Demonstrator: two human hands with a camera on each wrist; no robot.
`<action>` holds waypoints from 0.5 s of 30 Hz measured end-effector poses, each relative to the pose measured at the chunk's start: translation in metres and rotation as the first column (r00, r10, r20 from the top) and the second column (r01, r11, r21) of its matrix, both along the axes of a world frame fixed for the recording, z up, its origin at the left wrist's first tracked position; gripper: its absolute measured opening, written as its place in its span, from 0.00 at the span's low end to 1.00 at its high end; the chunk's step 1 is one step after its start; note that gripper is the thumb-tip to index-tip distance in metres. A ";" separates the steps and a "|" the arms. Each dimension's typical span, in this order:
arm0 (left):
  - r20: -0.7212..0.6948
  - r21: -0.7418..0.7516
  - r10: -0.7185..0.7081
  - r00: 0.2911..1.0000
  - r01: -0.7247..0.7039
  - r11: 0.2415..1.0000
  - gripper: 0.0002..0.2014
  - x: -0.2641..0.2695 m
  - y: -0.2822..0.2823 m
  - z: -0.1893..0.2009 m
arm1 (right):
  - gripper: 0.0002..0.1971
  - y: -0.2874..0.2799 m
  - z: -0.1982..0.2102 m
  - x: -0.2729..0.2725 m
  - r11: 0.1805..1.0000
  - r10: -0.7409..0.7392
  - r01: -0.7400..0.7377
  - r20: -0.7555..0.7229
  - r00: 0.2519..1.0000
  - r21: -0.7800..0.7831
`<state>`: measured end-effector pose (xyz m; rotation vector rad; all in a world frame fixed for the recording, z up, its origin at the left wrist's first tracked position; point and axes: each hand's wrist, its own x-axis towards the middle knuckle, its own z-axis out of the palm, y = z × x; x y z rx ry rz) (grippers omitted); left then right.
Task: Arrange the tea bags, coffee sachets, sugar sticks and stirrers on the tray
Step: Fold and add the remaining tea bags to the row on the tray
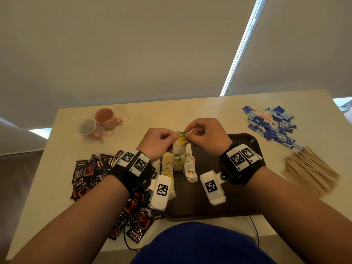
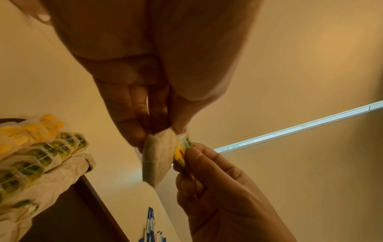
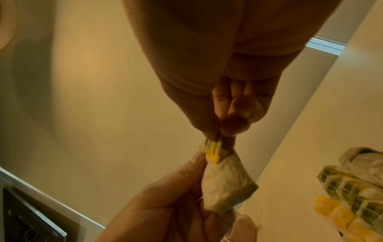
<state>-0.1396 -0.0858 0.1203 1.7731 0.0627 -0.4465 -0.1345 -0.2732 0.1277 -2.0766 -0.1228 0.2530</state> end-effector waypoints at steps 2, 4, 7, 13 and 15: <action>0.003 -0.024 -0.009 1.000 0.009 1.000 0.07 -0.001 0.000 0.002 | 0.04 0.000 -0.003 0.000 0.999 -0.025 0.026 -0.019 1.000 0.026; 0.006 -0.038 -0.008 1.000 0.008 0.999 0.07 0.000 0.000 0.001 | 0.04 0.000 -0.006 0.002 0.999 -0.043 0.043 0.010 0.999 0.012; 0.019 -0.038 -0.014 1.000 0.015 0.999 0.05 0.001 0.001 0.000 | 0.05 -0.001 -0.006 0.005 0.998 -0.059 0.060 0.044 0.997 -0.008; 0.024 -0.012 -0.019 1.000 0.019 1.000 0.06 0.003 0.003 -0.002 | 0.06 0.003 -0.006 0.005 0.993 -0.050 0.051 -0.011 0.999 0.106; 0.020 -0.011 -0.022 1.000 0.023 1.000 0.07 0.004 0.005 -0.002 | 0.08 0.004 -0.006 0.005 0.994 -0.021 0.022 -0.015 1.000 0.111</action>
